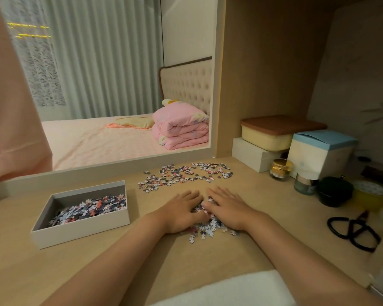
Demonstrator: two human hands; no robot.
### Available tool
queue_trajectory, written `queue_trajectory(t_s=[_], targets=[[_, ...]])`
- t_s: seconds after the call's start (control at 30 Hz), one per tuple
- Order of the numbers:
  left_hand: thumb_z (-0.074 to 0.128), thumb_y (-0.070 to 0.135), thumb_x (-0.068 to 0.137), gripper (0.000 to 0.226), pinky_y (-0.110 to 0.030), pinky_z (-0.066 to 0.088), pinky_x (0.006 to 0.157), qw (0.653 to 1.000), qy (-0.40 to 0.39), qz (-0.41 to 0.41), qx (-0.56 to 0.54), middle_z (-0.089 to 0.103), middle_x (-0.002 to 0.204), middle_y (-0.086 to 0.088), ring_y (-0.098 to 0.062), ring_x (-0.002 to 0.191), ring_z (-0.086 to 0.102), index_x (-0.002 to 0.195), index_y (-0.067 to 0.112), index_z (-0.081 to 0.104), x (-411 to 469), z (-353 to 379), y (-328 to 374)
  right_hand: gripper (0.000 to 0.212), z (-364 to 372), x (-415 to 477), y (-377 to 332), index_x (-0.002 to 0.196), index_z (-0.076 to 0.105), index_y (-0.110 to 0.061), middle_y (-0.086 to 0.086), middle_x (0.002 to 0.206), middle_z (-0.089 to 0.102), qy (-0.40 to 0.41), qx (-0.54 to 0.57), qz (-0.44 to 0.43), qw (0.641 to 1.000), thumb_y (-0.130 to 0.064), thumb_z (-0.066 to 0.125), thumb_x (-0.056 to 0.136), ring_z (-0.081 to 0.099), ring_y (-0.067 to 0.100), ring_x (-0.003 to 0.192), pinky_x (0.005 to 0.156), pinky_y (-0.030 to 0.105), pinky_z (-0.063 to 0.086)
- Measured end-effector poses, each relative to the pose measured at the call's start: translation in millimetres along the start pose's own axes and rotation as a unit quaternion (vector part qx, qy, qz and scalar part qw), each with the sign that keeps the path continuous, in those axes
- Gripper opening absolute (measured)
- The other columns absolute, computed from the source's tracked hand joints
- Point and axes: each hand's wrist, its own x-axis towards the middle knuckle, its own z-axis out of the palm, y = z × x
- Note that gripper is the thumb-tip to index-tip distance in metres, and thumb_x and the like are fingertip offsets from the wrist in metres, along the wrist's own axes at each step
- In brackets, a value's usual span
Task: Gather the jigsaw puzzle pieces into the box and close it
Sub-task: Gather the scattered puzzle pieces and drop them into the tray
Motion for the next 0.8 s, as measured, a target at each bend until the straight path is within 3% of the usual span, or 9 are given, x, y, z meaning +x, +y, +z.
queue_trajectory(t_s=[0.13,0.27,0.4,0.47,0.6,0.7,0.8], targets=[[0.060,0.062,0.085,0.096,-0.018,0.003,0.110,0.999,0.005,0.036,-0.039,0.003,0.162,0.011,-0.009,0.149,0.002,0.156,0.029,0.004,-32.5,-6.5,-2.1,0.066,14.0,-1.8,-35.3,0.158,0.004,-0.030,-0.007,0.166,-0.003,0.003,-0.016,-0.051,0.999,-0.059,0.020,0.102,-0.007,0.013,0.152,0.123,0.040,-0.002],[0.063,0.073,0.075,0.109,-0.025,0.007,0.119,0.999,0.028,0.017,-0.030,0.003,0.163,0.012,-0.009,0.149,0.006,0.155,0.032,0.003,-58.7,-0.5,-21.6,0.062,26.1,-3.5,-63.3,0.159,0.009,-0.026,-0.007,0.166,0.003,-0.003,0.021,-0.074,0.997,-0.052,0.022,0.104,-0.003,0.011,0.152,0.123,0.039,0.000],[0.054,0.072,0.082,0.097,-0.031,0.015,0.119,0.999,0.030,-0.001,-0.038,0.011,0.163,0.010,-0.012,0.148,0.015,0.156,0.029,0.009,-84.5,-4.9,-29.1,0.051,17.8,-9.8,-76.9,0.153,0.034,-0.025,-0.007,0.162,0.025,-0.027,0.213,-0.079,0.974,-0.044,0.032,0.105,0.018,0.013,0.150,0.123,0.038,0.012],[0.051,0.078,0.079,0.101,-0.034,0.014,0.120,0.999,0.019,-0.020,-0.044,0.006,0.163,0.012,-0.010,0.148,0.010,0.156,0.030,0.006,-95.9,-6.5,-31.0,0.051,11.0,-20.8,-73.5,0.151,0.039,-0.026,-0.005,0.161,0.028,-0.007,0.188,-0.063,0.980,-0.047,0.033,0.104,0.021,0.014,0.149,0.122,0.037,0.015],[0.049,0.093,0.061,0.121,-0.043,0.003,0.122,0.999,-0.013,-0.029,0.013,-0.013,0.162,0.015,-0.010,0.149,-0.012,0.153,0.039,-0.009,-110.6,2.0,-32.2,0.070,24.4,-51.6,-60.2,0.157,0.015,-0.032,-0.003,0.167,-0.001,0.013,-0.012,0.039,0.999,-0.068,0.017,0.097,-0.006,0.016,0.153,0.121,0.048,-0.004],[0.045,0.092,0.065,0.118,-0.041,0.000,0.122,0.999,0.011,-0.030,0.041,-0.012,0.163,0.011,-0.013,0.149,-0.013,0.154,0.035,-0.008,-111.6,10.0,-30.8,0.076,39.3,-55.3,-67.2,0.158,0.002,-0.034,-0.002,0.166,-0.010,0.040,-0.022,0.043,0.998,-0.073,0.015,0.094,-0.013,0.017,0.152,0.122,0.047,-0.006],[0.048,0.082,0.077,0.106,-0.035,0.008,0.122,0.998,0.060,-0.024,0.016,0.002,0.164,0.007,-0.012,0.150,0.001,0.156,0.029,0.002,-116.0,9.9,-32.1,0.073,45.9,-46.9,-89.7,0.158,0.002,-0.033,-0.002,0.166,-0.008,0.045,0.000,0.014,0.999,-0.068,0.016,0.096,-0.010,0.018,0.153,0.123,0.043,-0.004]])
